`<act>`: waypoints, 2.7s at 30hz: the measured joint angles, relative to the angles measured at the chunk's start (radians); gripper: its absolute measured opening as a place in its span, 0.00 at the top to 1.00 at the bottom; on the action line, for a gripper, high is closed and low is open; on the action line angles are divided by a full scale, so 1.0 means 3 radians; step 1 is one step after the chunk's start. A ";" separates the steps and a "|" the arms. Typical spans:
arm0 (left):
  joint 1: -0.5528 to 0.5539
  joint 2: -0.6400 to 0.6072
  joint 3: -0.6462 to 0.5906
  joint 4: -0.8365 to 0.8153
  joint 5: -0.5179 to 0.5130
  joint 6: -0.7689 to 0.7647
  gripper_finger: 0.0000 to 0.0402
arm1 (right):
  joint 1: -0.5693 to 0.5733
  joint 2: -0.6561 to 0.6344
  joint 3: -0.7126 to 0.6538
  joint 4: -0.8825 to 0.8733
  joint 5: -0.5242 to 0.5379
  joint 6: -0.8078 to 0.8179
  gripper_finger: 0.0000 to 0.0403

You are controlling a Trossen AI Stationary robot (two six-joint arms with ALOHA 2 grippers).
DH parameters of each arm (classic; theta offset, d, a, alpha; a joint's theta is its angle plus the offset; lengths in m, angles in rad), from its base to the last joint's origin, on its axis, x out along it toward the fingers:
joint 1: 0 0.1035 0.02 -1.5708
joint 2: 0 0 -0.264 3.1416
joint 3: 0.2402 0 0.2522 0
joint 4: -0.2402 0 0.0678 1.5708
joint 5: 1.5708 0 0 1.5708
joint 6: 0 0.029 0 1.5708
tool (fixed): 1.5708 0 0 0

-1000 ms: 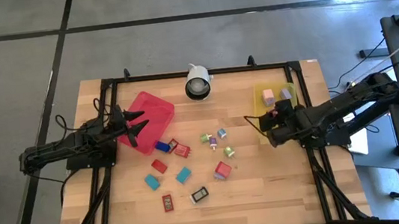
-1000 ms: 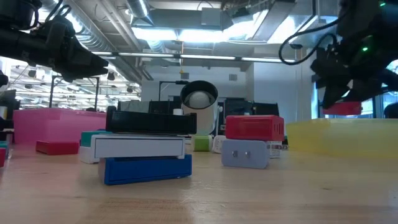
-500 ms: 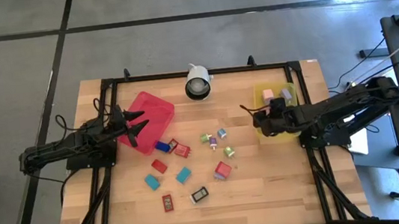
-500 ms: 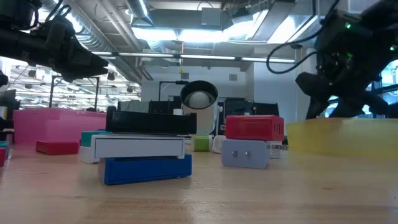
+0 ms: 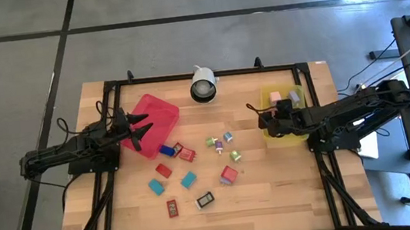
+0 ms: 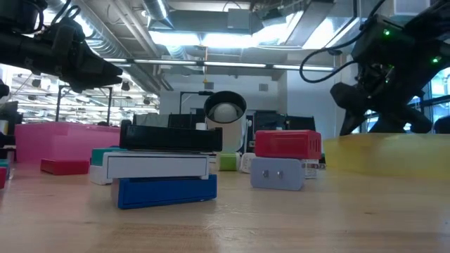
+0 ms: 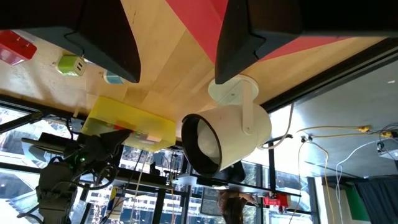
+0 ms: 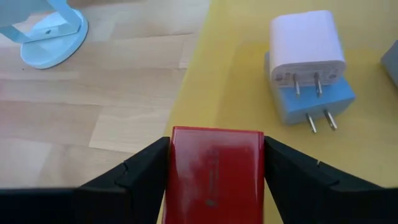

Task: Pick & Place Office items
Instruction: Put the right red charger adapter into the yellow bin, then put the blue white charger adapter into the yellow bin

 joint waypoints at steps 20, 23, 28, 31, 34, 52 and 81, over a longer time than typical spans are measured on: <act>0.0001 0.0000 0.0000 0.0001 0.0000 0.0000 0.49 | 0.0011 0.0001 0.0461 -0.0182 -0.0250 -0.0278 0.05; 0.0000 0.0000 0.0000 0.0001 0.0000 0.0000 0.49 | 0.0012 0.0001 0.0693 -0.0320 -0.0320 -0.0468 0.02; 0.0001 0.0000 0.0000 0.0001 0.0000 0.0000 0.49 | 0.0072 0.0055 0.1007 -0.0363 -0.0489 -0.0481 0.01; 0.0000 0.0000 0.0001 0.0001 0.0000 0.0000 0.49 | 0.0183 0.0260 0.1177 -0.0368 -0.0526 -0.0460 0.01; 0.0001 0.0000 0.0000 0.0000 -0.0001 0.0000 0.49 | 0.0286 0.0620 0.1411 -0.0369 -0.0526 -0.0427 0.01; 0.0001 0.0000 0.0001 0.0000 0.0000 0.0000 0.49 | 0.0392 0.2300 0.2416 -0.0390 -0.0561 -0.0730 0.03; 0.0000 0.0000 0.0000 0.0000 0.0000 0.0000 0.49 | 0.0300 0.2739 0.2420 -0.0150 -0.0589 -0.0545 0.07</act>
